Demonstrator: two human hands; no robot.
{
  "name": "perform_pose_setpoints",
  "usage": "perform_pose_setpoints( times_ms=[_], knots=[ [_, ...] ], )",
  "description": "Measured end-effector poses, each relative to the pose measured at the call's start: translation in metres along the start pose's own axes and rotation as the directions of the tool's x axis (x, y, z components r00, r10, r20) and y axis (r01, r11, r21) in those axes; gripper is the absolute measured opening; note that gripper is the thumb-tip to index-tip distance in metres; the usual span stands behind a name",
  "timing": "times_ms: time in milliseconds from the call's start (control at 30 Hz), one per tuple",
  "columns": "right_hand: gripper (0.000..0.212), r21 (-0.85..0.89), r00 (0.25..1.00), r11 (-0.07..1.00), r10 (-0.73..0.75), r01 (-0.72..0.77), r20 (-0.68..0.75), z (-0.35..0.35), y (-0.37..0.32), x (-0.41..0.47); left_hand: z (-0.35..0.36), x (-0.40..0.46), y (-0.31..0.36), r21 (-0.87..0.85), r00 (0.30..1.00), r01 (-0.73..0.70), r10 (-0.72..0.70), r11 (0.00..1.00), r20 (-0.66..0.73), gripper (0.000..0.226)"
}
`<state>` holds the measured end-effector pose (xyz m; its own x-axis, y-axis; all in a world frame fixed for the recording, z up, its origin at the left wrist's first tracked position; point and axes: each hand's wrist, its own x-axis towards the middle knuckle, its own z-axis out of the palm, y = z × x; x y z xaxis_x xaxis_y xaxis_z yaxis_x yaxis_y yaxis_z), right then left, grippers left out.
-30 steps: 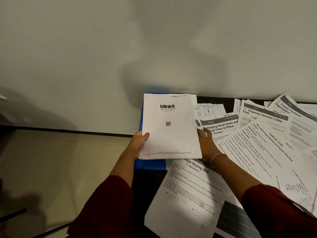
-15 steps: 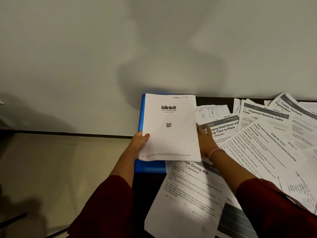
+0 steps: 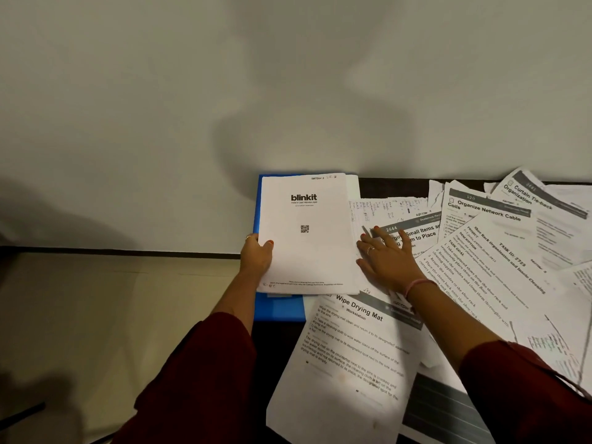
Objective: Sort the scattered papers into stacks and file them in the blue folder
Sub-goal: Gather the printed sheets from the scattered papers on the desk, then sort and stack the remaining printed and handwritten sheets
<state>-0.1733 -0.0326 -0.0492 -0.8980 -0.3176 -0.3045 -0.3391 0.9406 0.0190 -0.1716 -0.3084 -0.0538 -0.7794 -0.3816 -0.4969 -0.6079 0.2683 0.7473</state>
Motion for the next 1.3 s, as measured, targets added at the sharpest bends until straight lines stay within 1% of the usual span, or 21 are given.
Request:
perform_pose_setpoints(
  times_ms=[67,133,200,300,367,400,467,500,567,600,667,700,767,833,867,933,1000,1067,1133,1200,1300],
  knots=[
    [0.049,0.018,1.000,1.000,-0.002,0.002,-0.007,-0.003,-0.001,0.000,0.000,-0.001,0.003,0.029,0.999,-0.050,0.051,0.998,-0.012,0.040],
    [0.047,0.037,1.000,0.999,-0.006,0.007,-0.025,-0.004,-0.002,-0.002,0.000,0.000,0.001,0.033,0.995,-0.094,0.095,0.995,-0.025,0.031],
    [0.043,0.079,0.998,0.997,-0.005,0.009,-0.059,-0.003,-0.002,-0.008,-0.002,0.000,-0.003,0.076,0.992,-0.116,0.119,0.990,-0.038,0.031],
    [0.035,0.270,0.980,0.963,0.077,-0.025,-0.184,-0.003,-0.003,-0.022,-0.001,-0.006,-0.006,0.151,0.982,-0.164,0.176,0.975,-0.068,0.041],
    [0.032,0.460,0.952,0.884,0.205,-0.081,-0.228,0.000,-0.002,-0.036,0.002,-0.021,-0.007,0.175,0.967,-0.197,0.220,0.965,-0.125,0.051],
    [0.033,0.541,0.937,0.834,0.265,-0.105,-0.226,0.002,0.000,-0.044,0.004,-0.031,-0.008,0.170,0.956,-0.226,0.252,0.959,-0.150,0.052],
    [0.039,0.684,0.905,0.721,0.360,-0.115,-0.227,0.008,0.001,-0.065,0.012,-0.055,-0.011,0.139,0.930,-0.310,0.330,0.941,-0.161,0.046],
    [0.041,0.757,0.885,0.644,0.412,-0.113,-0.218,0.011,0.002,-0.076,0.016,-0.069,-0.014,0.126,0.918,-0.348,0.365,0.929,-0.155,0.042],
    [0.036,0.853,0.847,0.496,0.513,-0.160,-0.139,0.018,0.004,-0.099,0.025,-0.098,-0.025,0.126,0.908,-0.381,0.397,0.916,-0.132,0.034],
    [0.035,0.868,0.831,0.451,0.550,-0.209,-0.086,0.024,0.005,-0.112,0.029,-0.113,-0.033,0.132,0.910,-0.384,0.399,0.914,-0.114,0.030],
    [0.034,0.874,0.786,0.406,0.617,-0.267,-0.046,0.037,0.009,-0.137,0.035,-0.139,-0.057,0.177,0.919,-0.369,0.386,0.912,-0.074,0.025],
    [0.032,0.880,0.761,0.388,0.647,-0.273,-0.049,0.042,0.012,-0.150,0.036,-0.150,-0.070,0.231,0.930,-0.344,0.364,0.910,-0.049,0.027],
    [0.030,0.889,0.731,0.362,0.681,-0.280,-0.047,0.050,0.017,-0.172,0.035,-0.167,-0.093,0.352,0.961,-0.252,0.276,0.901,-0.019,0.042],
    [0.030,0.897,0.739,0.317,0.673,-0.307,0.015,0.055,0.020,-0.189,0.032,-0.177,-0.106,0.412,0.986,-0.143,0.165,0.900,-0.018,0.056],
    [0.031,0.907,0.756,0.269,0.650,-0.324,0.077,0.055,0.019,-0.196,0.031,-0.179,-0.109,0.421,0.991,-0.112,0.132,0.900,-0.018,0.058],
    [0.032,0.913,0.795,0.151,0.558,-0.378,0.237,0.056,0.015,-0.203,0.032,-0.181,-0.110,0.408,0.993,-0.101,0.114,0.907,-0.008,0.055],
    [0.033,0.911,0.812,0.034,0.468,-0.412,0.350,0.059,0.009,-0.205,0.035,-0.180,-0.106,0.350,0.995,-0.097,0.104,0.932,0.000,0.047],
    [0.035,0.907,0.810,-0.091,0.419,-0.411,0.409,0.063,0.000,-0.203,0.038,-0.179,-0.103,0.297,0.996,-0.082,0.083,0.951,0.009,0.040],
    [0.034,0.903,0.800,-0.160,0.420,-0.399,0.428,0.066,-0.007,-0.202,0.040,-0.178,-0.097,0.247,0.998,-0.053,0.045,0.968,0.037,0.031],
    [0.032,0.909,0.790,-0.165,0.453,-0.382,0.414,0.069,-0.011,-0.200,0.041,-0.179,-0.091,0.180,0.997,-0.017,0.002,0.983,0.082,0.023],
    [0.025,0.919,0.776,-0.101,0.505,-0.381,0.378,0.071,-0.011,-0.200,0.042,-0.183,-0.085,0.160,0.989,-0.039,0.014,0.986,0.150,0.018]
  ],
)
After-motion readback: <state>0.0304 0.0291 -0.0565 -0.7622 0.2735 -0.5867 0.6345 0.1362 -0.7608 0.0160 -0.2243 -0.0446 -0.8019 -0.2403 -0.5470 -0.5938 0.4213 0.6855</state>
